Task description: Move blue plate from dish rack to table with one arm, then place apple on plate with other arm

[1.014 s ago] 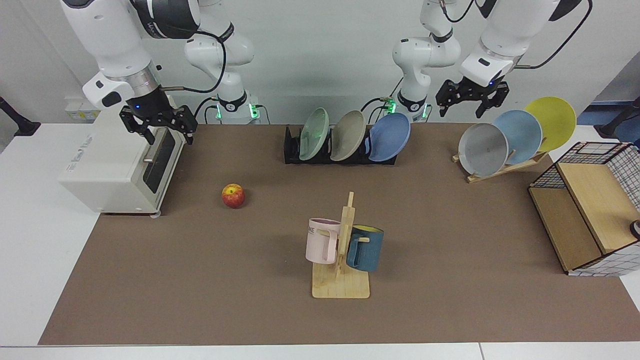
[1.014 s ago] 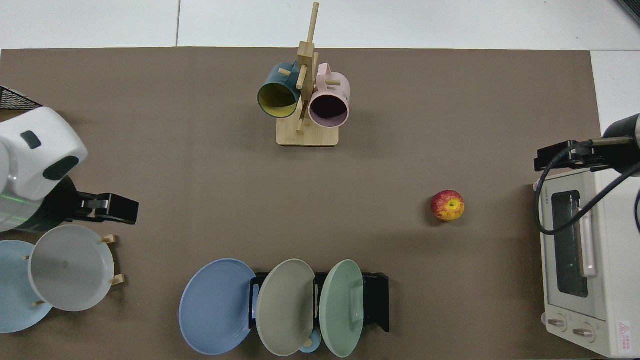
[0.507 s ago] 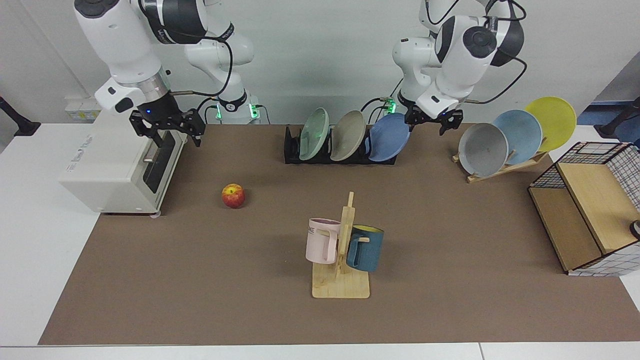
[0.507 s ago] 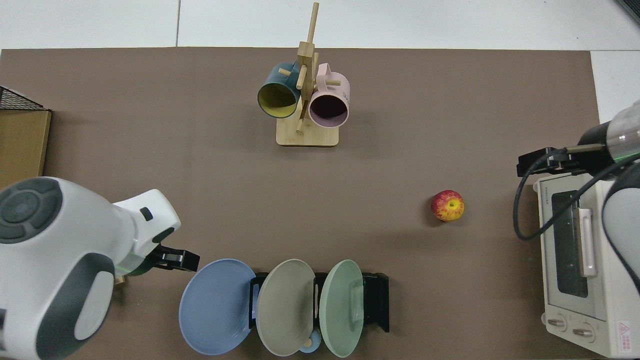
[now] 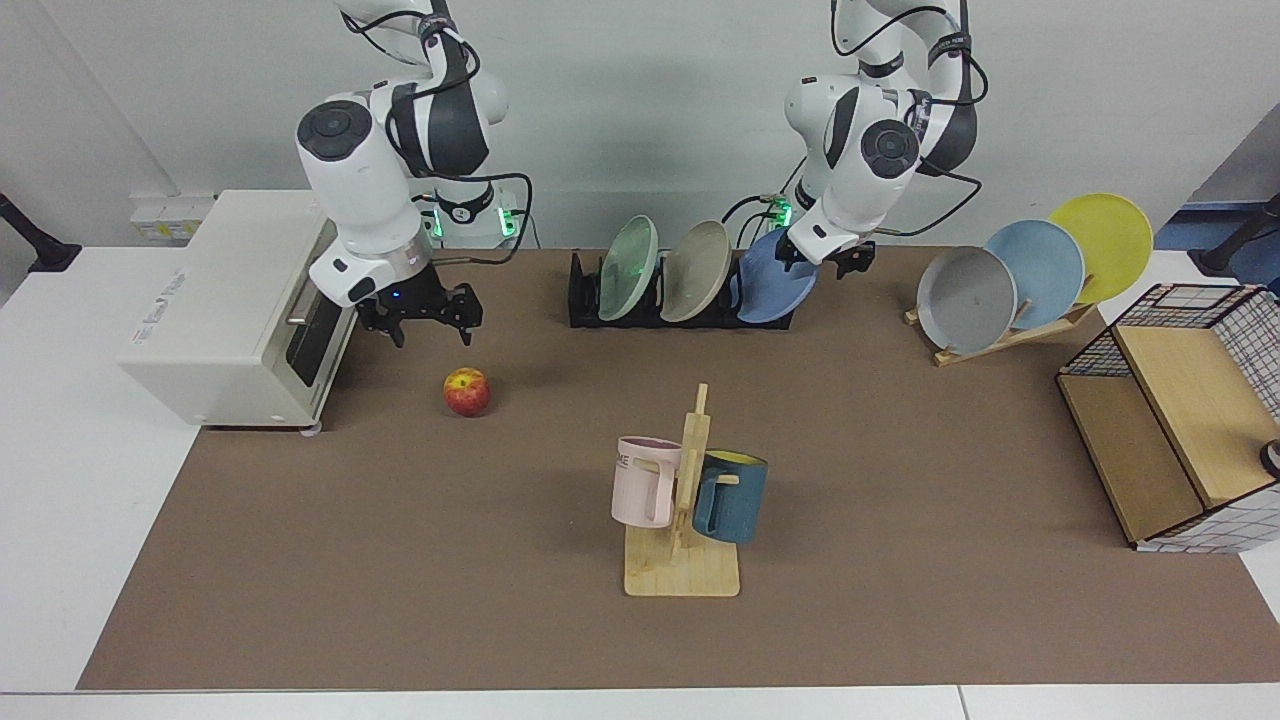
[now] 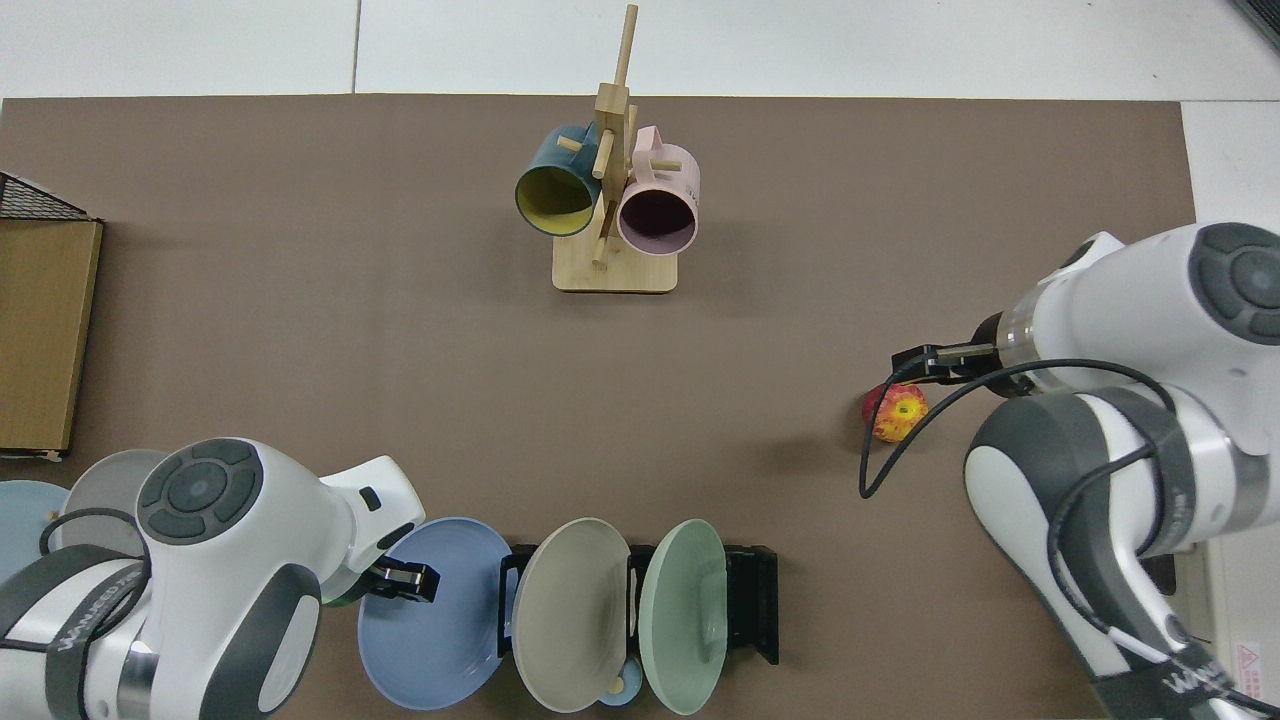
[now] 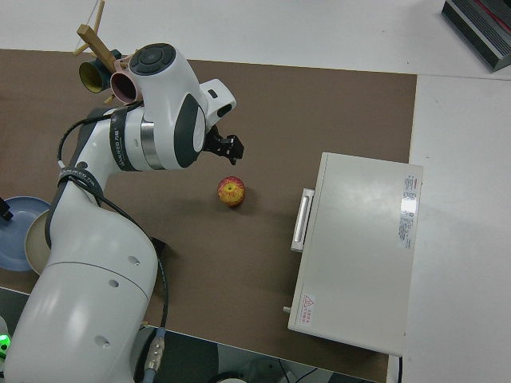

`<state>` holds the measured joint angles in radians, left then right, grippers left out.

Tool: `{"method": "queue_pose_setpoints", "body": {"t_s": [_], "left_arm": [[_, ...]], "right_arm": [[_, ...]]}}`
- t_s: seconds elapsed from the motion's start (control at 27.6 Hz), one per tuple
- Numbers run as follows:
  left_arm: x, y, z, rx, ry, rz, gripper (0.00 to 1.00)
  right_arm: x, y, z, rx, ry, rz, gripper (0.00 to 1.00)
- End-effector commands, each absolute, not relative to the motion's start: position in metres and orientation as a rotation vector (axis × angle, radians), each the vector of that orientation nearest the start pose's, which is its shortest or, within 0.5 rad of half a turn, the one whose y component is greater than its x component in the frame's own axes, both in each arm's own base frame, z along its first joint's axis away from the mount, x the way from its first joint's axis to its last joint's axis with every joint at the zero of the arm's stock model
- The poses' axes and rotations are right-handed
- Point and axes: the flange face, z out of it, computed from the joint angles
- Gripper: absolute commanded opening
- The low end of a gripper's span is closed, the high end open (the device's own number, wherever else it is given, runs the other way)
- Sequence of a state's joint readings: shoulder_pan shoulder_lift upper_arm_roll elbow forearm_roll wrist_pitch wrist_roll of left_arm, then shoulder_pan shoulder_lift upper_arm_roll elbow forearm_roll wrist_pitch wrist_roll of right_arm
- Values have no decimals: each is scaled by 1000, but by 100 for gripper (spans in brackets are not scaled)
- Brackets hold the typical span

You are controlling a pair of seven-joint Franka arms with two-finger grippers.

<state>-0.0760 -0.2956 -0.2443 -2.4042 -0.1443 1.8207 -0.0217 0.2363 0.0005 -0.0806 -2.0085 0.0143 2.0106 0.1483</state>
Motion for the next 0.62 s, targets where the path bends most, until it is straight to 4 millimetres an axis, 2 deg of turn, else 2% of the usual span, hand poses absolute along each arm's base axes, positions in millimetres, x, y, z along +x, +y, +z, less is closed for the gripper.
{"method": "queue_pose_setpoints", "body": {"t_s": [0.0, 0.04, 0.07, 0.33, 0.43, 0.58], "left_arm": [[381, -148, 409, -3119, 383, 427, 10], [381, -149, 412, -3118, 385, 432, 1], [381, -149, 413, -3116, 386, 439, 0], [383, -151, 432, -3098, 404, 459, 0], [387, -152, 448, -3070, 418, 447, 0], [395, -150, 480, -3034, 433, 434, 0]], "right_arm": [[538, 91, 413, -3130, 41, -14, 100], [540, 92, 405, -3130, 43, -14, 100], [540, 92, 397, -3133, 44, -8, 100], [540, 83, 362, -3141, 47, -10, 100], [542, 82, 347, -3147, 50, 5, 100], [543, 82, 325, -3153, 47, 38, 100]]}}
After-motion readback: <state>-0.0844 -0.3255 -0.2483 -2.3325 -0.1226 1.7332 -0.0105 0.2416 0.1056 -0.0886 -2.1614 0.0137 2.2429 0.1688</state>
